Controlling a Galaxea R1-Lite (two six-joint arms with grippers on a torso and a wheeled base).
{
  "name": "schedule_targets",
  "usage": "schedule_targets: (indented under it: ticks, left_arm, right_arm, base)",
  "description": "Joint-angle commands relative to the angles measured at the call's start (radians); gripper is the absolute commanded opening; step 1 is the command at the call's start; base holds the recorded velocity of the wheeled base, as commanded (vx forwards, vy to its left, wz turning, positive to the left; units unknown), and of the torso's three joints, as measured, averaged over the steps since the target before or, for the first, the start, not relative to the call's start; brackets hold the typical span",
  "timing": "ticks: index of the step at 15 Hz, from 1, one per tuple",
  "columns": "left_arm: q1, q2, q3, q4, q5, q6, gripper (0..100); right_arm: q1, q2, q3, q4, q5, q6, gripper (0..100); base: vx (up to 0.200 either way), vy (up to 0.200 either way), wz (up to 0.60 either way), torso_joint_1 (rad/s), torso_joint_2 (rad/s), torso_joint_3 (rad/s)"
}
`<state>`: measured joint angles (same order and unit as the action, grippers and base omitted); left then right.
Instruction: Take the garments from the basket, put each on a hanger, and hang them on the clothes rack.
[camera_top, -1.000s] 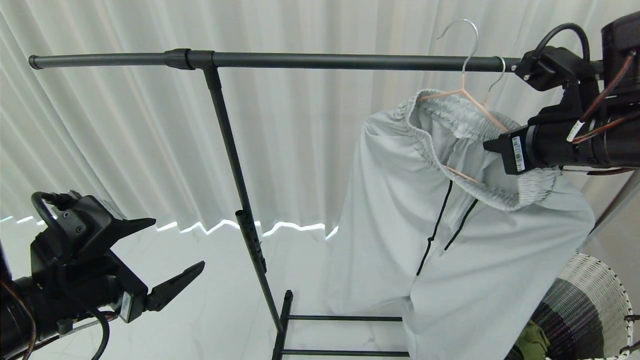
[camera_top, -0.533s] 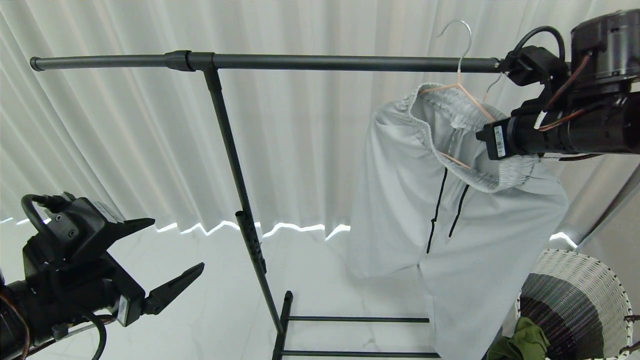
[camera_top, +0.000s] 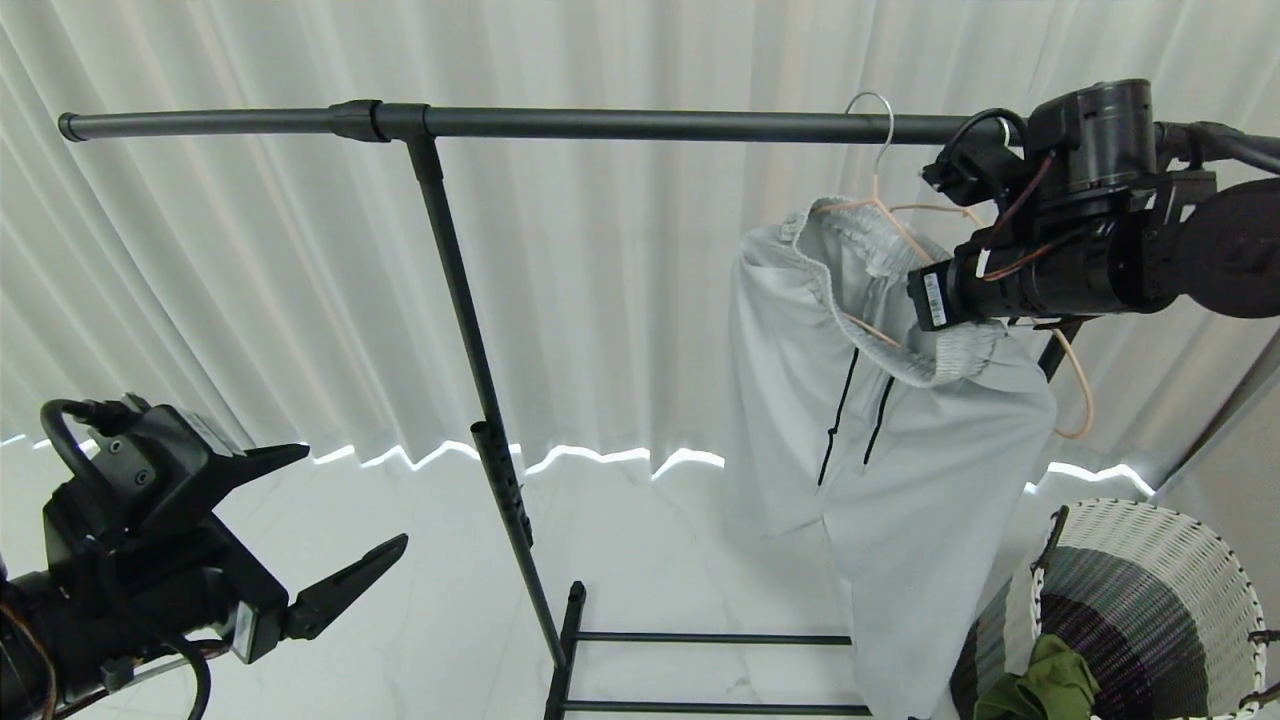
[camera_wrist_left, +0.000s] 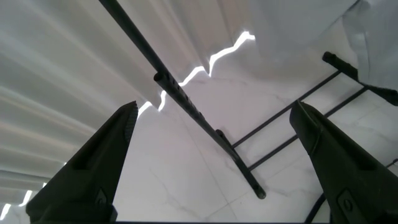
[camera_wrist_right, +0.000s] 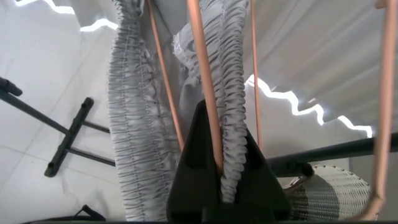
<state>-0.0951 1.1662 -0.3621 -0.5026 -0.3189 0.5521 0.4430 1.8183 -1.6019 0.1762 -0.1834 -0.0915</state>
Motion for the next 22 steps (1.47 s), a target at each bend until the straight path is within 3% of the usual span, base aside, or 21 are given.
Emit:
schedule_targets:
  ticks: [1,5,6,10,17,19,22]
  left_arm:
    - [0.0,0.001,0.0,-0.001,0.0,-0.001,100]
    - [0.0,0.001,0.002,-0.001,0.0,-0.001,100]
    - [0.0,0.001,0.002,-0.001,0.0,-0.003,100]
    - [0.014,0.001,-0.001,-0.001,0.001,-0.009,100]
    - [0.072,-0.019,0.012,-0.001,0.034,-0.066,100]
    - [0.1,-0.031,0.019,-0.001,0.038,-0.064,100]
    - [0.118,-0.054,0.029,-0.001,0.038,-0.064,100]
  right_arm:
    - [0.0,0.019,-0.007,0.002,-0.001,-0.001,0]
    - [0.0,0.022,-0.006,-0.014,-0.001,-0.001,0]
    - [0.0,0.022,-0.006,-0.014,-0.001,-0.001,100]
    - [0.005,-0.037,0.017,-0.014,0.002,0.006,100]
    - [0.095,-0.415,0.263,-0.014,0.001,0.029,100]
    - [0.089,-0.522,0.339,-0.001,-0.001,0.024,100]
    - [0.002,-0.682,0.438,0.109,-0.03,-0.063,100]
  base:
    - [0.0,0.0,0.0,0.0,0.0,0.0]
    - [0.0,0.0,0.0,0.0,0.0,0.0]
    - [0.0,0.0,0.0,0.0,0.0,0.0]
    - [0.0,0.0,0.0,0.0,0.0,0.0]
    - [0.0,0.0,0.0,0.0,0.0,0.0]
    - [0.0,0.0,0.0,0.0,0.0,0.0]
    - [-0.067,0.0,0.0,0.002,0.0,-0.001]
